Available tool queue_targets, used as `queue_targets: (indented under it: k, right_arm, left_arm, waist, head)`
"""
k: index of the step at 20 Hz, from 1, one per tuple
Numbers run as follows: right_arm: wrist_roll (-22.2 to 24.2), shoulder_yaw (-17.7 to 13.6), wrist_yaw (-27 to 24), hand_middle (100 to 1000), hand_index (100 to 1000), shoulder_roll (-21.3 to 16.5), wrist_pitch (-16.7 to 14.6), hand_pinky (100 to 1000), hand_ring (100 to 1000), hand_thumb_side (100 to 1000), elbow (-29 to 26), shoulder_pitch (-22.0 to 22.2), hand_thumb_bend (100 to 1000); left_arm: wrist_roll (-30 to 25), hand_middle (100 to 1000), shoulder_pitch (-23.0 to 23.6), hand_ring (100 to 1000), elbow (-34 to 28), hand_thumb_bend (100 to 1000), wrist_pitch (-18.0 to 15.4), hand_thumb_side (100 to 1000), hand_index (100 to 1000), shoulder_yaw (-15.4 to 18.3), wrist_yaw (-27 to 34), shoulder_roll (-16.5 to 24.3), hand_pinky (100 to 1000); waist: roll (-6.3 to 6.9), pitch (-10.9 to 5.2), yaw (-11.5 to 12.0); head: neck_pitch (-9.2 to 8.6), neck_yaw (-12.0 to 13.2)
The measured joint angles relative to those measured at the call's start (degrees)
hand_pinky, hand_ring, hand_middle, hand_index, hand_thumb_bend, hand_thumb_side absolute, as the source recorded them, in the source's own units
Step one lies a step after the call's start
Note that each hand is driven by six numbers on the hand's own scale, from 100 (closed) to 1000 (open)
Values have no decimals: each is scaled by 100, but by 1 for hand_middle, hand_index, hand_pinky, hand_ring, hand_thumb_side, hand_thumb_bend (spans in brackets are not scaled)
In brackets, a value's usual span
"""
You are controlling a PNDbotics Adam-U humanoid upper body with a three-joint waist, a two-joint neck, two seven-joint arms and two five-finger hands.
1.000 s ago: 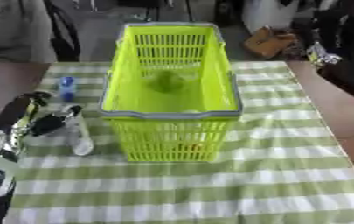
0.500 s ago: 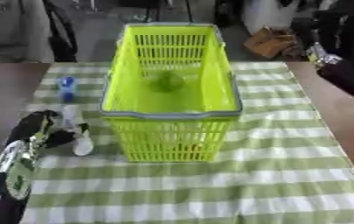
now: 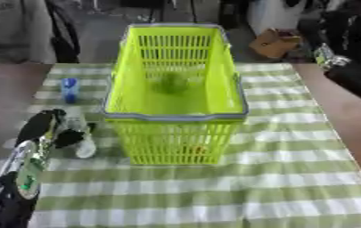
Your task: Pick up objects on the table and place them in the box.
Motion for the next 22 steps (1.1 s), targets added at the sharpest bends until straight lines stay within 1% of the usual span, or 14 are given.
queue_targets:
  k: [4,5,7,9,10,12,13,16,17,18,19,20,21,22]
  right_arm:
    - [0,1,-1,711,862,0,0,611,569,604,0,1,295]
    - [0,1,-1,711,862,0,0,611,569,604,0,1,295]
    - [0,1,-1,711,862,0,0,611,569,604,0,1,294]
    - [0,1,-1,711,862,0,0,611,569,604,0,2,294]
    - [0,1,-2,711,862,0,0,611,569,604,0,2,294]
    - [0,1,-2,711,862,0,0,611,569,604,0,2,294]
    - [0,1,-2,711,862,0,0,611,569,604,0,2,294]
    - [0,5,-3,711,862,0,0,612,570,604,0,4,293]
    - [0,6,-3,711,862,0,0,612,570,610,0,4,290]
    - [0,9,-3,712,862,0,0,612,570,604,0,4,293]
    - [0,10,-3,712,862,0,0,612,570,604,0,4,293]
    - [0,11,-3,712,862,0,0,612,570,604,0,4,292]
    - [1,12,-3,712,862,0,0,612,570,604,0,4,292]
    - [1,12,-3,712,862,0,0,612,570,605,0,4,291]
  left_arm:
    - [-185,704,-36,785,35,726,-55,670,866,2,-225,-5,495]
    - [-188,701,-39,784,50,720,-54,666,865,3,-262,-11,490]
    - [-157,685,-49,768,81,697,-32,643,861,6,-291,-33,449]
    - [-93,683,-55,763,136,686,-7,645,861,7,-287,-36,445]
    - [-69,686,-55,766,166,641,3,682,866,8,-275,-36,454]
    - [-46,693,-53,774,244,667,13,769,874,8,-240,-37,464]
    - [-46,695,-31,778,294,647,13,814,877,4,-214,-78,468]
    - [26,714,-14,807,312,606,91,846,893,41,-105,-160,483]
    - [84,714,-7,806,309,606,149,846,893,73,-43,-188,482]
    - [143,715,-3,804,306,599,207,806,893,96,33,-209,471]
    - [191,715,-2,804,306,599,252,806,893,110,106,-228,471]
    - [229,681,-1,769,309,538,287,706,876,111,180,-233,402]
    - [254,681,3,769,311,538,307,706,876,110,258,-242,402]
    - [279,572,3,634,311,295,318,419,820,110,327,-254,225]
  waist:
    - [12,-11,-3]
    - [14,-11,-3]
    - [14,-15,-3]
    - [14,-23,-4]
    - [12,-24,-4]
    - [11,-24,-4]
    - [3,-17,-4]
    - [-3,-16,-3]
    - [-1,-17,-1]
    - [-1,-18,0]
    - [-2,-19,2]
    - [-1,-21,4]
    - [-1,-21,4]
    - [-1,-25,4]
  head:
    - [0,0]
    - [0,0]
    - [0,0]
    - [0,0]
    - [0,0]
    - [1,0]
    - [1,0]
    - [2,0]
    - [2,0]
    - [2,0]
    - [2,0]
    - [2,0]
    - [2,0]
    - [2,0]
